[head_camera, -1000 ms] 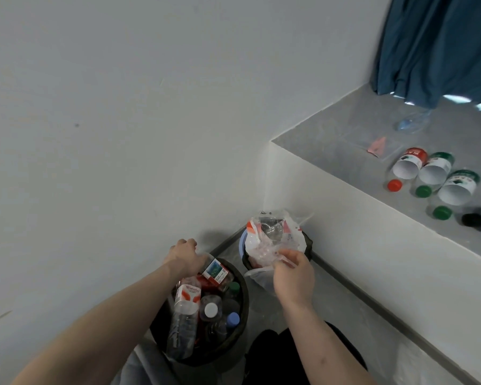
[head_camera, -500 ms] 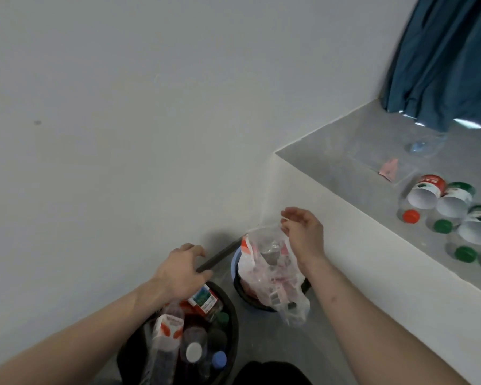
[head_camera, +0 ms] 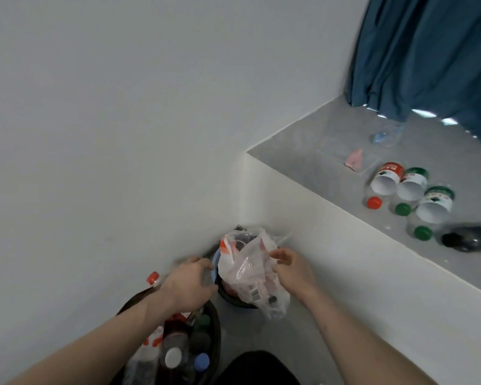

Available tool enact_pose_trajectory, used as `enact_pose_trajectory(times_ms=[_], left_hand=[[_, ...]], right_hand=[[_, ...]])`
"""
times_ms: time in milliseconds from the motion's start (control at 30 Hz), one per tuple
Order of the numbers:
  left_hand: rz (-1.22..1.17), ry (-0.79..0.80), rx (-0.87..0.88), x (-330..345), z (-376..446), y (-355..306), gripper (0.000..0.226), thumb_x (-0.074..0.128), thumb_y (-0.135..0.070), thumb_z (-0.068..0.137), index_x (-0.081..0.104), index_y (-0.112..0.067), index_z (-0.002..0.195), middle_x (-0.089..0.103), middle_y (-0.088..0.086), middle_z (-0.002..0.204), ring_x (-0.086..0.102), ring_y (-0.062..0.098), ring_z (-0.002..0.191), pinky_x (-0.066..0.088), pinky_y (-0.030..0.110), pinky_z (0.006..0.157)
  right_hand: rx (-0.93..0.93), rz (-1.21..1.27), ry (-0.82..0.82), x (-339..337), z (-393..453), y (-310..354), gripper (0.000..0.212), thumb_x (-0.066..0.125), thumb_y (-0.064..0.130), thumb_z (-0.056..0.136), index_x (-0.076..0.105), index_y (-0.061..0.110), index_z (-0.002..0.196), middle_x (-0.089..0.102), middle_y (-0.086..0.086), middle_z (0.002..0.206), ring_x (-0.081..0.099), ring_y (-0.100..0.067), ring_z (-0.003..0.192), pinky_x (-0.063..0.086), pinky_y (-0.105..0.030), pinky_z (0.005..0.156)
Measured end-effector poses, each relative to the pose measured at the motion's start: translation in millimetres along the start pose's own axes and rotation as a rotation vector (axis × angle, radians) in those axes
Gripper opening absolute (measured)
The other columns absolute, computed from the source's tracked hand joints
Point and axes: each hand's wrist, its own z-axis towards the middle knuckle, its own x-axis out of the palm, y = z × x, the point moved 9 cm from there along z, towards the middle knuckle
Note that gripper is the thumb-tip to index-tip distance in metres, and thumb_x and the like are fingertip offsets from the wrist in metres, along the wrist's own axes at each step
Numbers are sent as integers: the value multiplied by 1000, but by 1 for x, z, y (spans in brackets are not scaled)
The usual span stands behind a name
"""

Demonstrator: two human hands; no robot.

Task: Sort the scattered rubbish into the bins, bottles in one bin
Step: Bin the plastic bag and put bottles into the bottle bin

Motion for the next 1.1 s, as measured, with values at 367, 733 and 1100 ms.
enact_pose_trajectory(times_ms=[367,733,1100], left_hand=[[100,232,25,59,2,-52,50,61,-30,83,60,-19,131,52,2,134,52,18,125,41,27,107],[408,438,59,108,36,-54,44,45,-48,96,59,-33,135,34,-2,159,19,31,151,3,44,123],[330,94,68,48,87,-88,70,49,-15,85,38,-19,154,35,0,160,34,25,144,33,36,118]], right_hand=[[14,-236,-37,-74,-84,-59,32,63,14,80,66,39,99,68,13,103,65,-8,97,48,-21,80],[274,-245,-90,-147,-140,-201,31,59,9,88,65,32,109,62,0,106,57,-4,78,41,-16,61],[261,-224,-78,-120,-136,-226,28,59,7,88,63,33,99,70,-5,93,67,-21,73,51,-33,72]])
